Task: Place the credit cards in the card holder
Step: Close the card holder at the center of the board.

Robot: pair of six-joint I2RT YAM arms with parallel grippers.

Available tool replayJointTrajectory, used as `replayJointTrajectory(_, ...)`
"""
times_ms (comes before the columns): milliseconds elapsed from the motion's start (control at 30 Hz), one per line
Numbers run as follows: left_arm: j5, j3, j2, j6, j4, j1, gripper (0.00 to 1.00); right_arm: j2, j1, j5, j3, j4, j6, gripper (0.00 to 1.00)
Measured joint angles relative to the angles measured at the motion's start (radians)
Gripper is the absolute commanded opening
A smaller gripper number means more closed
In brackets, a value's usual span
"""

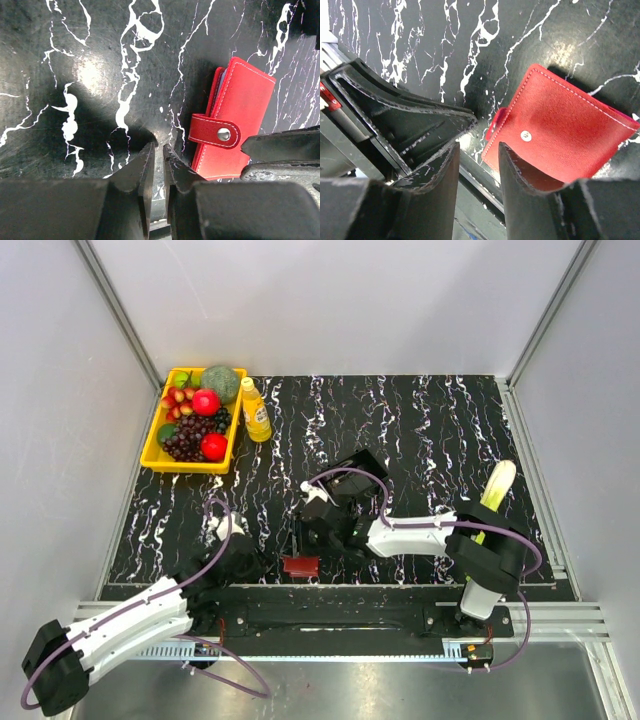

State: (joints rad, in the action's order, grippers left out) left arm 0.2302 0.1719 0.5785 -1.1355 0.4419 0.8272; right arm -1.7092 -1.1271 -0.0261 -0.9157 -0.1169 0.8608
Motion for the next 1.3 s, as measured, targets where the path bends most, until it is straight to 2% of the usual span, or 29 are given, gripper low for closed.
replayJointTrajectory(200,-0.019,0.003,0.026,0.016,-0.029,0.0,0.16,-0.035,0.001,0.006,-0.047,0.01,0.0,0.32)
replayJointTrajectory(533,-0.047,0.003,0.027,0.054,-0.047,0.0,0.24,-0.04,0.003,0.016,-0.047,0.039,-0.001,0.32)
replayJointTrajectory(633,-0.064,0.003,0.027,0.066,-0.059,0.0,0.24,-0.044,0.003,0.016,-0.047,0.039,-0.003,0.27)
replayJointTrajectory(833,-0.105,0.003,0.032,0.087,-0.102,0.0,0.29,-0.056,0.004,0.017,-0.047,0.04,-0.009,0.09)
replayJointTrajectory(1233,-0.184,0.003,0.081,0.094,-0.189,0.0,0.33,-0.056,0.01,0.017,-0.047,0.032,-0.012,0.08)
replayJointTrajectory(1300,-0.189,0.002,0.09,0.093,-0.195,0.0,0.27,-0.056,0.01,0.017,-0.047,0.031,-0.012,0.08)
